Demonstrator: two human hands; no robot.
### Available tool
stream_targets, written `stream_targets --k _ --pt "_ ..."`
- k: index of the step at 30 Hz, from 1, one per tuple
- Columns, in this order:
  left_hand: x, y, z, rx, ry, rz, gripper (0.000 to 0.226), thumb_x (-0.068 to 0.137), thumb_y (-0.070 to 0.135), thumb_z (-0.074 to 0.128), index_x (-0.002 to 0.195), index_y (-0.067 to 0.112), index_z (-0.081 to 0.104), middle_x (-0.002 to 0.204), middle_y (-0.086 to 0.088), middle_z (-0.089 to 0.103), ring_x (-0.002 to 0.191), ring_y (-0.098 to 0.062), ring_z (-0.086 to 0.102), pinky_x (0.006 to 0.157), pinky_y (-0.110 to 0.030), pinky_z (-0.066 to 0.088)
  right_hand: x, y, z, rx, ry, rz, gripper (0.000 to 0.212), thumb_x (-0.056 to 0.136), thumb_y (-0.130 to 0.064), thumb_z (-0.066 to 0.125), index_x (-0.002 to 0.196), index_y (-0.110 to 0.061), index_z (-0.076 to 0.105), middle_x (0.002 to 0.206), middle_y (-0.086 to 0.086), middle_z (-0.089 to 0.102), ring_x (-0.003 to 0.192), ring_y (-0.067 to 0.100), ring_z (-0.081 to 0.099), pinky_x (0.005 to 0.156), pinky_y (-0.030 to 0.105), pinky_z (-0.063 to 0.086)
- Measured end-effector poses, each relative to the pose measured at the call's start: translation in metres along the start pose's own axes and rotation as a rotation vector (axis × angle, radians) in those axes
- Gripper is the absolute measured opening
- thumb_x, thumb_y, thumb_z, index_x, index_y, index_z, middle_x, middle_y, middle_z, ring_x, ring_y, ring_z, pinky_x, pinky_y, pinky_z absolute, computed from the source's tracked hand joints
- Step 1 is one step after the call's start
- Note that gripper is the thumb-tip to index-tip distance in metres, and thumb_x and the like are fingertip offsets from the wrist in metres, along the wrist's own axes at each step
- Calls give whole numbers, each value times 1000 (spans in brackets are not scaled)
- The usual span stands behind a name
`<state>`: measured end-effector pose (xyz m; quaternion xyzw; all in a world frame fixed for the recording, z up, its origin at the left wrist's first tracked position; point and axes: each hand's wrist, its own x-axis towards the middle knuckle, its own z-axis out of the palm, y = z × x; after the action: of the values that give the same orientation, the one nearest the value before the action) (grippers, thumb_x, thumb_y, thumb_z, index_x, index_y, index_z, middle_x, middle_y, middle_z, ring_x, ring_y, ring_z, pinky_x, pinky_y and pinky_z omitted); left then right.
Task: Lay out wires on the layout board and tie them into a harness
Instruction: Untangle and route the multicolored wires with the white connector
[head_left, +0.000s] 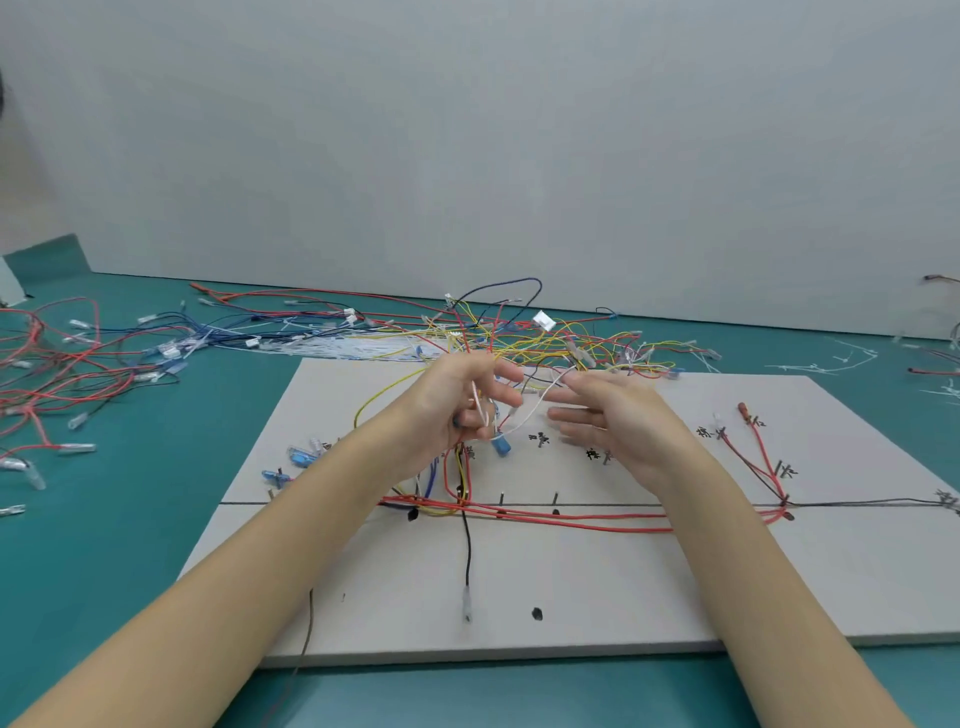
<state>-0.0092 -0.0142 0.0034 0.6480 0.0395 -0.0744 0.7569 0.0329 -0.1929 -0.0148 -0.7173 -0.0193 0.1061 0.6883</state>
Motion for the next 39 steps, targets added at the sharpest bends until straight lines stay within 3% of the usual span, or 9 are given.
stream_targets --k 3,5,8,13,22,31,35,39 --pt "1 -5 2 56 -15 3 25 67 21 49 83 13 67 73 -2 68 42 -10 23 39 -16 34 1 -1 -2 48 36 -2 26 95 -20 59 116 -4 61 112 12 70 107 33 66 95 42 52" --pt "2 -7 4 89 -31 1 26 61 19 51 80 14 68 75 -3 69 43 -11 22 40 -17 32 1 -1 -3 89 57 -3 25 95 -18 60 115 -3 63 113 14 69 105 33 67 91 39 54" --pt "2 -9 6 148 -49 -20 19 72 9 50 79 13 67 74 -5 68 43 -12 23 40 -17 31 3 -1 -5 196 64 14 16 97 -21 56 99 -7 64 108 13 72 92 27 70 80 31 57" --pt "2 -8 5 160 -56 -22 29 82 3 47 69 15 69 73 -3 66 43 -12 23 44 -21 32 4 -3 -10 501 64 85 27 99 -21 52 79 -5 59 82 13 75 72 23 74 61 26 60" --pt "1 -3 0 59 -95 -39 24 83 0 41 81 7 64 54 -1 59 35 -8 24 40 -19 35 0 -6 -12 640 51 208 15 95 -18 58 88 -7 66 64 0 70 53 11 67 50 20 55" --pt "-2 -3 3 48 -129 -34 24 82 -1 40 83 6 63 57 0 59 36 -9 25 44 -20 40 1 -5 -12 748 -56 258 16 93 -15 53 89 -7 66 56 -6 51 43 5 45 41 17 37" --pt "-3 -4 3 65 -125 -32 25 81 -1 42 78 8 64 61 -1 60 41 -11 26 46 -20 43 1 -5 -11 665 -60 242 17 95 -15 51 92 -8 66 54 -6 49 44 4 44 42 17 37" --pt "-2 -5 4 92 -95 -28 25 80 -2 44 77 11 66 73 -4 61 55 -16 32 51 -21 47 0 -6 -10 339 57 95 19 97 -15 51 90 -9 68 52 -6 50 41 3 45 47 16 36"
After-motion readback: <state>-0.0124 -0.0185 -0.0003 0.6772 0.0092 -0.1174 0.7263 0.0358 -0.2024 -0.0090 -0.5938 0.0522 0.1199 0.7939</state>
